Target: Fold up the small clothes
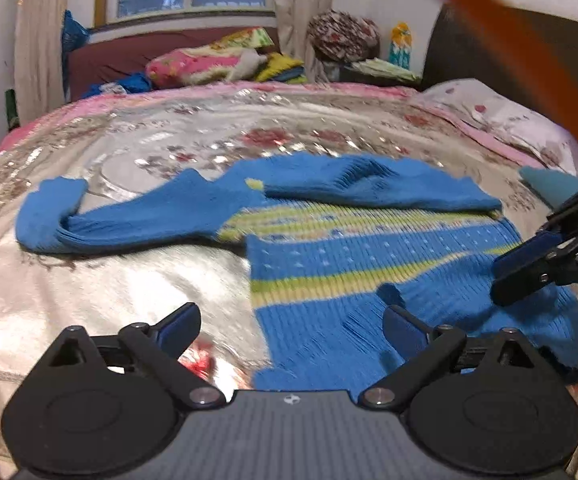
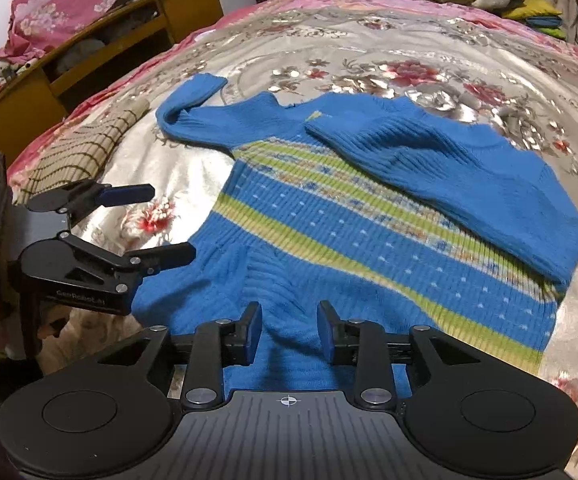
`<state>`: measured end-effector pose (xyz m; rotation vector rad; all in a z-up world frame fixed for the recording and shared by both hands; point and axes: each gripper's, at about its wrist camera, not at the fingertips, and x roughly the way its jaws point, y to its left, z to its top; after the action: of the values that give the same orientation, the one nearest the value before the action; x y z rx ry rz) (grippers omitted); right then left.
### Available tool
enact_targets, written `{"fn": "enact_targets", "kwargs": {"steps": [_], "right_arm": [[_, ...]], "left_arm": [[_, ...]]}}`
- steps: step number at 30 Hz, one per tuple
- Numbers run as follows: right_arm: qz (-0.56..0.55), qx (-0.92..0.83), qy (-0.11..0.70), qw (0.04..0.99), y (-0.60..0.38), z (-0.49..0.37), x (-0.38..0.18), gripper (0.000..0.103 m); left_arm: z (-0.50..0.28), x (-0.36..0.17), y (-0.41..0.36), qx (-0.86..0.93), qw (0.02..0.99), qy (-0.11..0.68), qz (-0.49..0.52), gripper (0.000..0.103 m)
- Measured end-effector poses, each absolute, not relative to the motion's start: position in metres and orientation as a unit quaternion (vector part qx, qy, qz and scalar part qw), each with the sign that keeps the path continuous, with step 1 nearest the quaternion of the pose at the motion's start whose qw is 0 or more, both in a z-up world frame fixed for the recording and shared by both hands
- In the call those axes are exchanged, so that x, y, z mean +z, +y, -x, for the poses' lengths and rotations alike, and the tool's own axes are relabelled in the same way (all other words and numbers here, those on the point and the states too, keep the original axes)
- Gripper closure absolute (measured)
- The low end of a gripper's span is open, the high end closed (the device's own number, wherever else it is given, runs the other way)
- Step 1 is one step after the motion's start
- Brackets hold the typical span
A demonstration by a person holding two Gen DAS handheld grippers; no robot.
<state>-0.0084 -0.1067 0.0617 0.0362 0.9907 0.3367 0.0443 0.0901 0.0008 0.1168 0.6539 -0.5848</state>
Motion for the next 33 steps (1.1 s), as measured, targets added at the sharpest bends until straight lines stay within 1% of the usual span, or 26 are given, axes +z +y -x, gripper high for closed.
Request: {"fn": "enact_targets", "kwargs": {"steps": [2, 4, 7, 9, 12, 13, 14, 15, 16, 18, 21, 24, 27, 33], "right_arm": [[-0.014, 0.160, 0.480, 0.863, -0.105, 0.011, 0.056, 0.071], [-0.005, 0.162, 0.482, 0.861, -0.102, 0.016, 0.052, 0.068], [0.008, 0.169, 0.486, 0.858, -0.096, 0.021, 0.049, 0.064], [0.022, 0.169, 0.487, 0.856, -0.091, 0.025, 0.047, 0.064], [0.050, 0.153, 0.496, 0.853, -0.082, 0.030, 0.041, 0.064], [0.053, 0.149, 0.500, 0.851, -0.081, 0.030, 0.039, 0.068], [0.054, 0.143, 0.506, 0.849, -0.080, 0.031, 0.036, 0.071], [0.053, 0.141, 0.510, 0.847, -0.080, 0.033, 0.035, 0.083], [0.051, 0.143, 0.511, 0.846, -0.080, 0.035, 0.034, 0.091], [0.045, 0.147, 0.510, 0.846, -0.079, 0.042, 0.037, 0.094], [0.046, 0.153, 0.503, 0.849, -0.077, 0.054, 0.047, 0.097], [0.045, 0.164, 0.502, 0.848, -0.076, 0.070, 0.058, 0.098], [0.056, 0.184, 0.505, 0.842, -0.073, 0.093, 0.069, 0.098], [0.083, 0.233, 0.532, 0.810, -0.076, 0.129, 0.073, 0.100]], "left_arm": [[-0.041, -0.001, 0.086, -0.289, 0.899, 0.324, -0.059, 0.004], [-0.038, -0.002, 0.082, -0.288, 0.896, 0.331, -0.066, 0.009], [-0.035, -0.004, 0.077, -0.290, 0.890, 0.342, -0.079, 0.023], [-0.034, -0.005, 0.075, -0.293, 0.884, 0.356, -0.081, 0.039], [-0.030, -0.008, 0.075, -0.297, 0.876, 0.372, -0.079, 0.054], [-0.027, -0.007, 0.075, -0.299, 0.876, 0.371, -0.081, 0.056], [-0.025, -0.006, 0.075, -0.301, 0.875, 0.369, -0.083, 0.061], [-0.022, -0.004, 0.075, -0.303, 0.874, 0.369, -0.085, 0.065], [-0.020, -0.003, 0.076, -0.306, 0.873, 0.369, -0.086, 0.067], [-0.014, 0.000, 0.077, -0.314, 0.870, 0.371, -0.085, 0.074], [-0.007, 0.003, 0.080, -0.326, 0.865, 0.372, -0.084, 0.079], [0.004, 0.008, 0.086, -0.342, 0.860, 0.370, -0.083, 0.081], [0.020, 0.014, 0.095, -0.372, 0.848, 0.367, -0.087, 0.081], [0.045, 0.012, 0.109, -0.391, 0.831, 0.376, -0.121, 0.081]]}}
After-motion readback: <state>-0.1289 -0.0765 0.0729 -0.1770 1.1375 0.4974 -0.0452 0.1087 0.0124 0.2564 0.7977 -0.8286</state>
